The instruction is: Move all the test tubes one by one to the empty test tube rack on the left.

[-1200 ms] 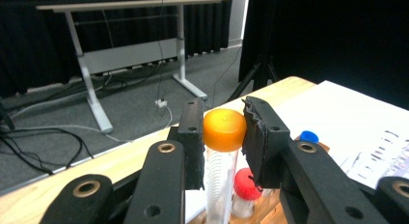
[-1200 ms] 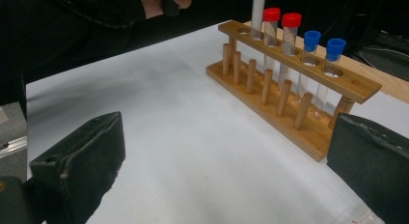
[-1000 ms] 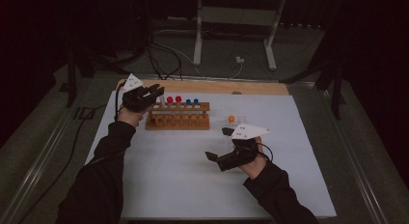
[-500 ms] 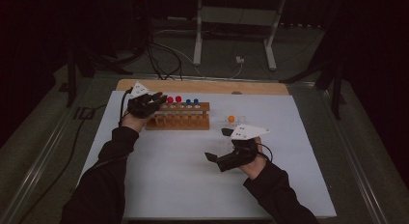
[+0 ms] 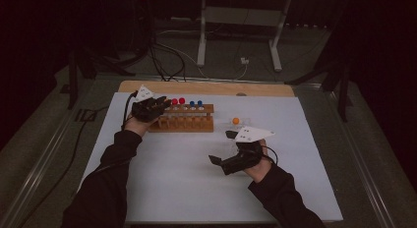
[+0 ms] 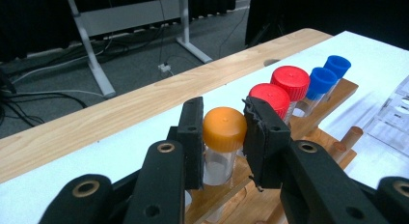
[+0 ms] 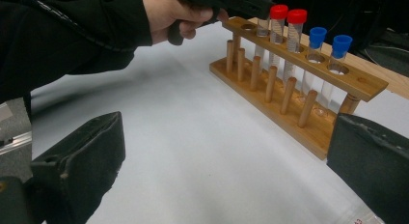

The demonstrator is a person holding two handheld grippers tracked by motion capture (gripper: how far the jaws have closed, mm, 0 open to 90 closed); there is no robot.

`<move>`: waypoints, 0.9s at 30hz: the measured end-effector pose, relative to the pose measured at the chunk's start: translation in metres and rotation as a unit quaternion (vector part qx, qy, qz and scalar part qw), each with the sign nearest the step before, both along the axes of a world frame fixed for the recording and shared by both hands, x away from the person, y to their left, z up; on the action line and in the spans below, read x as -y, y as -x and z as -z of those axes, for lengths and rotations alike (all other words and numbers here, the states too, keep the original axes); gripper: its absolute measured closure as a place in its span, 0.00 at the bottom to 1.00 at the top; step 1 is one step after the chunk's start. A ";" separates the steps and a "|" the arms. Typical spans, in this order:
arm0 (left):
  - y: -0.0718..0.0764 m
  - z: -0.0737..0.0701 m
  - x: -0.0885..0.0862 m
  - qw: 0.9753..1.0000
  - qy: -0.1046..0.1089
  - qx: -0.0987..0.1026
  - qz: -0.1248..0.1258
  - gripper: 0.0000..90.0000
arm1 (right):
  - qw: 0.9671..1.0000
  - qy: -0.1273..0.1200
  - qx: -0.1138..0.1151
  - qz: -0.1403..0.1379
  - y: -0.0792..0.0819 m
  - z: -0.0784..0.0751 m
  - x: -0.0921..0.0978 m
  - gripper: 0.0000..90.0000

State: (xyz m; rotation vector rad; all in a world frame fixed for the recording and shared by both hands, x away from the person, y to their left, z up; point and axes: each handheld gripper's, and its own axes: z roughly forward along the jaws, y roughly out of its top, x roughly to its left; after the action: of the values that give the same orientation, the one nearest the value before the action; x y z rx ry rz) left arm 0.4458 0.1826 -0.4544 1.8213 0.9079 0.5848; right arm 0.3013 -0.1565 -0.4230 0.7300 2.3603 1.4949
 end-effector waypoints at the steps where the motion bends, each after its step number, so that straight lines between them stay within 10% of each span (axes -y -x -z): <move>1: 0.000 0.000 0.000 1.000 0.001 -0.003 0.001 0.79 | 1.000 0.000 -0.001 -0.001 0.000 0.000 0.000 0.00; 16: 0.029 -0.034 -0.008 0.998 0.041 0.013 0.053 0.20 | 0.999 -0.006 0.015 0.031 -0.009 -0.012 0.022 0.00; 27: 0.064 -0.037 0.005 0.991 0.051 0.020 0.122 0.02 | 0.995 0.013 0.003 0.097 -0.034 0.001 0.054 0.07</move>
State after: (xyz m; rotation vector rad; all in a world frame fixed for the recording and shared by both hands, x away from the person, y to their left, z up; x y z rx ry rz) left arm 0.3816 0.1773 -0.4176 1.7875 0.6630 0.4117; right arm 0.3348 -0.2102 -0.4239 0.9181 2.2274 1.3810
